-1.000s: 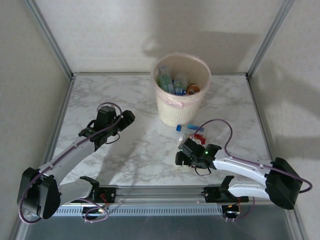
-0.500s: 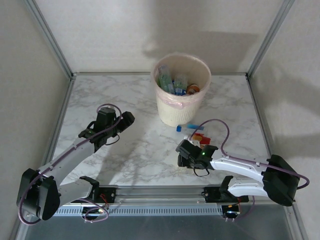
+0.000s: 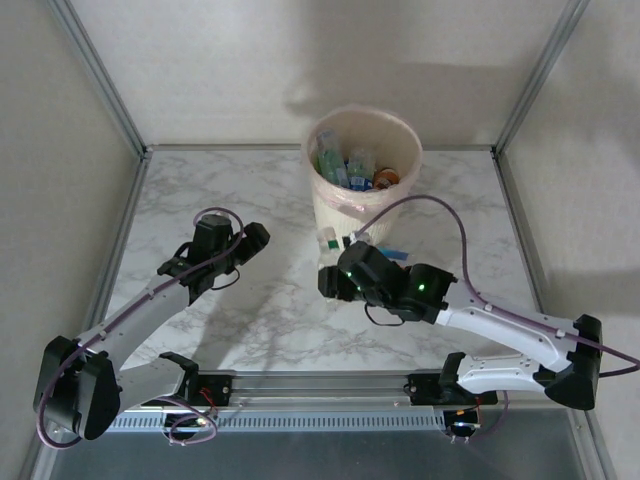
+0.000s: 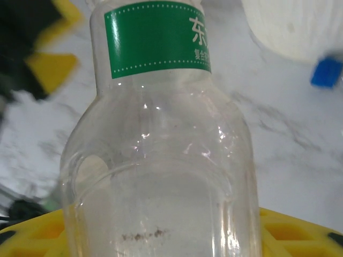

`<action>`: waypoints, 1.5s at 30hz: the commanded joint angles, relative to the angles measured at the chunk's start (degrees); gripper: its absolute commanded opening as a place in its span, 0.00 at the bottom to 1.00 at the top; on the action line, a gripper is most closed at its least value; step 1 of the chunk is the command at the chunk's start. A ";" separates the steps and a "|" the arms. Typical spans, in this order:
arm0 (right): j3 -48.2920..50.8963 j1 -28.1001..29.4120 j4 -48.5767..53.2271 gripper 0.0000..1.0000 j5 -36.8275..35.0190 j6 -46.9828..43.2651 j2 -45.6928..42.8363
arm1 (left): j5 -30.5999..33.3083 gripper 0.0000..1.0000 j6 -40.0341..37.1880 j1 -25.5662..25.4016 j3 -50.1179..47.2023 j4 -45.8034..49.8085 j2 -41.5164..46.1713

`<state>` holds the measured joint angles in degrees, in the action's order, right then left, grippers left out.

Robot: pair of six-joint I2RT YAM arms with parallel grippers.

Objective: Put the plastic bottles in the bin

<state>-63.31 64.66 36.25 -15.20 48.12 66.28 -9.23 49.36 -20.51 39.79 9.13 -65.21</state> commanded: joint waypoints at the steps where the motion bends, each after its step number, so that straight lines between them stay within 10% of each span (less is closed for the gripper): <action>1: -8.10 0.35 2.39 0.44 -4.16 -4.79 -0.15 | -0.31 0.88 0.56 -0.61 -1.42 -2.53 -1.37; 22: -50.98 -34.27 9.25 0.45 0.26 -22.27 22.42 | 4.61 0.89 -3.02 -13.33 4.55 -1.25 -10.11; 26: -50.35 -36.68 10.89 0.51 -1.74 -23.10 25.77 | 5.20 0.89 -3.56 -13.33 4.77 -0.48 -9.35; 31: -49.83 -37.52 13.78 0.87 -5.86 -24.41 28.07 | 5.33 0.90 -4.10 -13.33 5.77 0.17 -9.62; 39: -44.95 -37.49 14.32 0.91 -10.74 -22.25 19.31 | 5.13 0.90 -3.66 -13.33 6.69 -0.27 -9.71; 45: -23.08 -37.31 10.82 0.90 -9.21 -14.41 2.44 | 5.80 0.90 -3.28 -12.94 6.47 -0.29 -8.25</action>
<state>-94.45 27.29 47.44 -24.01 28.62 75.05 -5.17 46.28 -33.45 44.60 8.64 -75.64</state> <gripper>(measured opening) 0.900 0.897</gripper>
